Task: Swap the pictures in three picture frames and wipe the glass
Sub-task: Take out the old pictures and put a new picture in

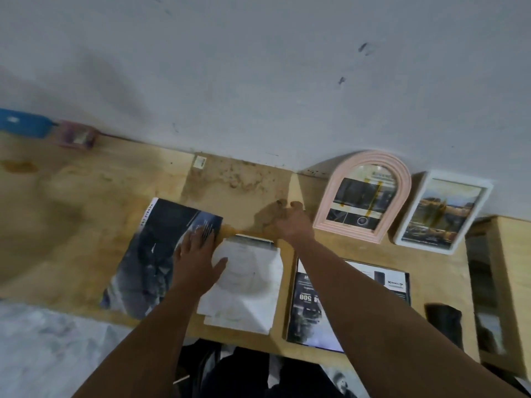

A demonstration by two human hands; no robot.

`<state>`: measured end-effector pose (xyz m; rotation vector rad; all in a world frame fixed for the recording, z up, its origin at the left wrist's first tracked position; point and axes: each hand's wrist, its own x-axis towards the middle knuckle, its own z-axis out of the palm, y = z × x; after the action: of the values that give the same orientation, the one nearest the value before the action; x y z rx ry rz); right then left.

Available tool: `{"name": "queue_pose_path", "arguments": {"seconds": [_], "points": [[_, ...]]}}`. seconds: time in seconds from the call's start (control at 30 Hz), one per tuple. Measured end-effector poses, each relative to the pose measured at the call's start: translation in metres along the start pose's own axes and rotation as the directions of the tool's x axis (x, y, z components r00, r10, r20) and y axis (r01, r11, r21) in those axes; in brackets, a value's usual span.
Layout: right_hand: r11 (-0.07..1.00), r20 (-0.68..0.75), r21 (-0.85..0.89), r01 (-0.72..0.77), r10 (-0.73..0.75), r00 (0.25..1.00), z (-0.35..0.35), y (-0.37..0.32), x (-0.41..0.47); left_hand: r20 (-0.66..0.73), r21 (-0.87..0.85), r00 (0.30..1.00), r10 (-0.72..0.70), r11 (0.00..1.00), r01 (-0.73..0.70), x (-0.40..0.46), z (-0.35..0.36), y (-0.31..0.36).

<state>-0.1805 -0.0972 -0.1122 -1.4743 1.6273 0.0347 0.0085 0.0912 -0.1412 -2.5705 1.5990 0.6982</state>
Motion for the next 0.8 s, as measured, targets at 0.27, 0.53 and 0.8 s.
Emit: {"name": "queue_pose_path", "arguments": {"seconds": [0.27, 0.53, 0.8], "points": [[0.956, -0.132, -0.124, -0.267, 0.251, 0.959, 0.041, -0.036, 0.030, 0.063, 0.129, 0.997, 0.034, 0.991, -0.042, 0.004, 0.025, -0.021], [0.948, -0.124, 0.022, -0.318, 0.318, 0.940, 0.035, -0.034, 0.032, 0.039, 0.125, 0.998, 0.049, 0.991, -0.054, 0.006, 0.026, -0.021], [0.699, 0.017, 0.675, -0.237, 0.306, 0.952, 0.010, -0.031, 0.021, 0.058, 0.111, 0.998, 0.033, 0.993, -0.040, 0.007, 0.024, -0.020]]}}
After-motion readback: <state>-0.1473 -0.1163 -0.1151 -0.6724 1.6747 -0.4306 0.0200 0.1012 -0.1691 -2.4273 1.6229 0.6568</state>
